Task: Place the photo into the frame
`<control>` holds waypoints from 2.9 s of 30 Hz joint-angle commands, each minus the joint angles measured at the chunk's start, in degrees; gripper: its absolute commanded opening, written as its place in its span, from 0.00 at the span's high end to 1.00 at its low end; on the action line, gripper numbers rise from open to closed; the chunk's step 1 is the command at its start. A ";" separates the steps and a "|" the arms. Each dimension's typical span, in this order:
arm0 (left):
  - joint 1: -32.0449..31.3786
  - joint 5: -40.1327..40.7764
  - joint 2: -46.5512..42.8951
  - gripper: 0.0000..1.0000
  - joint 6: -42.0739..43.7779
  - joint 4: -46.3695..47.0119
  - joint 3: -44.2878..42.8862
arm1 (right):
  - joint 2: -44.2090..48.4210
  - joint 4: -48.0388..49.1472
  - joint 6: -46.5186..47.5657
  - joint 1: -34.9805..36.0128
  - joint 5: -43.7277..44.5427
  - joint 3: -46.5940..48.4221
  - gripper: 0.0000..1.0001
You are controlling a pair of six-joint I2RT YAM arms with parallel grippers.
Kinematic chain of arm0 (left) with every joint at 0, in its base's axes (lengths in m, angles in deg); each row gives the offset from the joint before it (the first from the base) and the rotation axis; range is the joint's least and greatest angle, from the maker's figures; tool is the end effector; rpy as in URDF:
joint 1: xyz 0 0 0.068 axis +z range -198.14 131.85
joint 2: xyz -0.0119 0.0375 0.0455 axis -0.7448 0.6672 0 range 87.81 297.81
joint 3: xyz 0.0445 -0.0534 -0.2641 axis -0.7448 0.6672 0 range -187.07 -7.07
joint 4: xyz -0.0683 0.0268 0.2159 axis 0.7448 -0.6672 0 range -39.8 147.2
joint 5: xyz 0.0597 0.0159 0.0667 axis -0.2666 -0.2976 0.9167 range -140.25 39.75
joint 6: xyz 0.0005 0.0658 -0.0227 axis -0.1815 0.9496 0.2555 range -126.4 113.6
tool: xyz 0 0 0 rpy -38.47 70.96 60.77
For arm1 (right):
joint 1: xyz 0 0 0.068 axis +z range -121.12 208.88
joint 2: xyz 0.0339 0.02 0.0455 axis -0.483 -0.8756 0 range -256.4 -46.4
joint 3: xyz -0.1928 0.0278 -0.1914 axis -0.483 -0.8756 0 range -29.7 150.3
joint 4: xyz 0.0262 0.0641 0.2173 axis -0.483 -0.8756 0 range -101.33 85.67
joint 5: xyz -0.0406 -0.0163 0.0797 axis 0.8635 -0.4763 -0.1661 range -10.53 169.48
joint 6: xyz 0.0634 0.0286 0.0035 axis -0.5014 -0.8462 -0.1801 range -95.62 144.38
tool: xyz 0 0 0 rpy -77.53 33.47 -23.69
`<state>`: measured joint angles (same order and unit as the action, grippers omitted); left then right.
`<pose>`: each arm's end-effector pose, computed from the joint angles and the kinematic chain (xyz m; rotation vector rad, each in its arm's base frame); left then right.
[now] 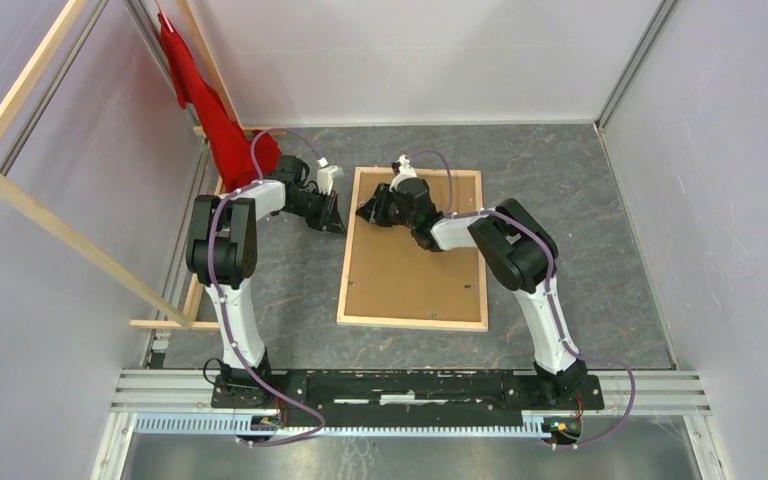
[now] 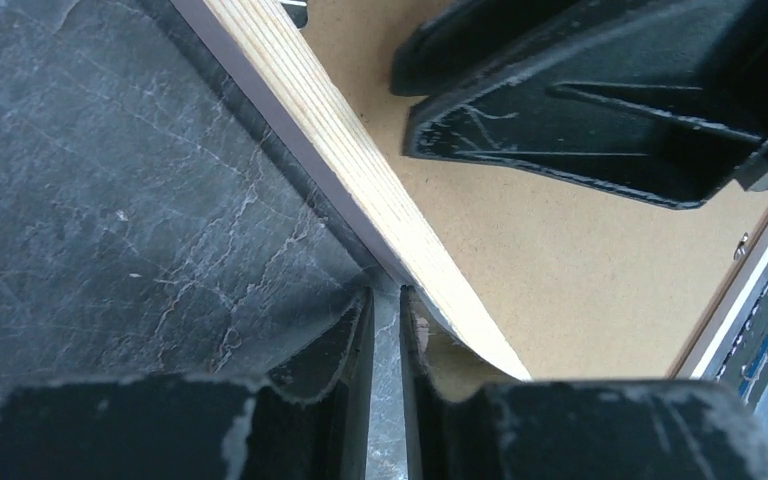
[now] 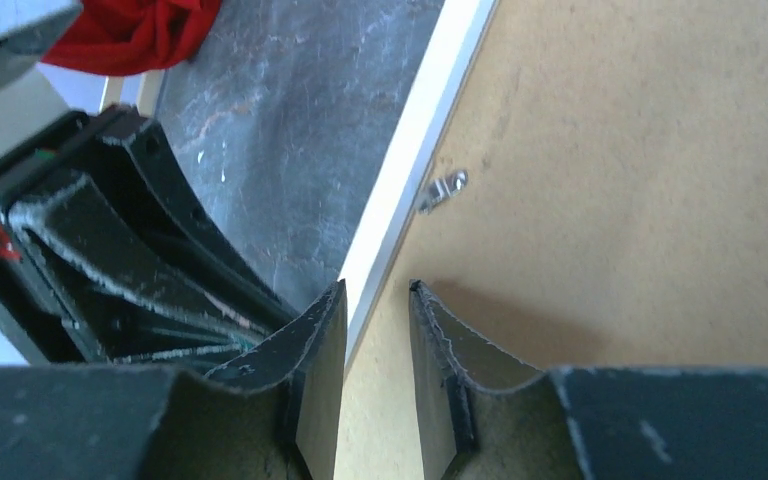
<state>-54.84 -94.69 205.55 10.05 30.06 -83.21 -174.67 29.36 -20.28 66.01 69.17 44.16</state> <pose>0.3734 -0.0837 0.1469 0.7009 2.4500 -0.9936 0.3730 0.2950 0.1401 0.0074 2.0966 1.0894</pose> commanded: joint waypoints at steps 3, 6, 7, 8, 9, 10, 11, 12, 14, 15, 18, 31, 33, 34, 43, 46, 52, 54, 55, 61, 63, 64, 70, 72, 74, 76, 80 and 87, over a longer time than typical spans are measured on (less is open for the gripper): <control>-0.42 -3.43 0.07 0.79 0.62 0.06 0.68 | -3.96 -0.20 -2.15 0.20 0.99 5.80 0.66; -0.42 -3.44 -0.35 0.79 1.17 0.06 1.57 | -4.81 -0.88 -2.24 0.22 2.28 6.86 0.67; -0.46 -3.39 -0.44 0.79 1.36 0.04 1.82 | -5.03 -1.04 -2.32 0.27 2.52 7.20 0.67; -0.43 -3.40 -0.48 0.80 1.51 0.05 2.13 | -5.17 -1.48 -2.28 0.28 3.04 7.51 0.67; -0.42 -3.45 -0.56 0.80 1.76 0.05 2.48 | -5.22 -1.52 -2.22 0.30 3.59 7.54 0.67; -0.42 -3.45 -0.57 0.80 1.95 0.06 2.59 | -5.24 -1.58 -2.24 0.31 3.94 7.53 0.67; -0.42 -3.43 -0.57 0.80 2.07 0.00 2.72 | -5.14 -1.61 -2.20 0.28 4.30 7.44 0.67; -0.42 -3.45 -0.57 0.80 2.16 0.00 2.89 | -5.10 -1.74 -2.05 0.38 4.64 7.60 0.67; -0.42 -3.44 -0.74 0.81 2.27 0.30 3.32 | -5.20 -2.82 -1.38 0.49 5.52 8.09 0.67; -0.44 -3.45 -0.70 0.81 2.27 0.45 3.48 | -5.15 -3.28 -1.14 0.45 5.83 8.22 0.67; -0.46 -3.26 -0.83 0.81 2.41 0.45 3.62 | -4.75 -3.92 -0.60 0.49 6.70 7.81 0.68; -0.42 -3.14 -1.19 0.83 2.96 0.49 3.72 | -5.58 -5.41 0.47 0.63 7.93 9.37 0.68; -0.42 -3.22 -1.15 0.83 2.92 0.48 3.76 | -6.32 -6.06 0.55 0.59 8.02 10.57 0.68; -0.49 -3.39 -1.18 0.83 2.90 0.43 3.80 | -6.74 -6.18 0.50 0.63 8.02 11.10 0.68; -0.77 -3.43 -1.02 0.84 3.32 0.43 4.16 | -8.97 -6.10 -0.75 0.74 6.75 13.67 0.69; -0.77 -3.45 -1.14 0.85 3.10 0.43 4.15 | -8.14 -5.63 -0.96 0.68 6.20 13.05 0.69; -0.60 -2.54 -2.83 0.85 4.29 -1.33 4.14 | 1.10 -0.68 -1.80 0.26 3.12 4.78 0.65; -0.60 -2.13 -3.84 0.85 4.62 -1.56 4.85 | 6.16 0.66 -1.78 -0.72 2.49 0.16 0.62; -0.60 -1.93 -4.37 0.85 4.76 -1.60 5.26 | 9.43 0.61 -1.09 -1.34 2.51 -2.15 0.61; -0.98 1.07 -7.82 0.85 7.06 -1.69 9.11 | 26.89 -2.00 3.23 -10.74 6.46 -20.15 0.43; -1.31 2.24 -8.85 0.85 8.23 -1.92 10.72 | 31.58 -4.48 5.33 -14.20 9.34 -23.95 0.40; -1.56 3.07 -9.59 0.85 8.88 -1.97 11.57 | 33.20 -5.83 6.30 -16.21 10.95 -25.55 0.39; -5.69 8.41 -14.04 0.85 12.87 -1.94 17.33 | 36.11 -10.49 7.32 -25.28 17.80 -29.90 0.37; -7.44 10.33 -15.34 0.85 14.31 -1.94 18.93 | 34.11 -9.38 6.19 -27.09 16.70 -29.92 0.36; -8.88 11.45 -16.39 0.85 14.86 -1.94 20.01 | 29.88 -9.76 5.34 -28.02 13.40 -27.15 0.34; -10.15 12.18 -17.17 0.84 14.88 -1.92 20.67 | 25.32 -11.09 4.69 -28.23 10.49 -23.08 0.33; -13.14 13.91 -18.67 0.85 15.42 -2.40 21.65 | 19.04 -9.18 1.82 -28.12 4.48 -18.45 0.33; -20.48 15.21 -18.09 0.84 14.29 -2.44 21.28 | 6.99 -8.50 -2.15 -24.15 -9.46 -3.93 0.35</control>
<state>-70.52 -81.43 186.58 22.42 28.20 -62.49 -161.82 19.33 -19.17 37.68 71.66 31.86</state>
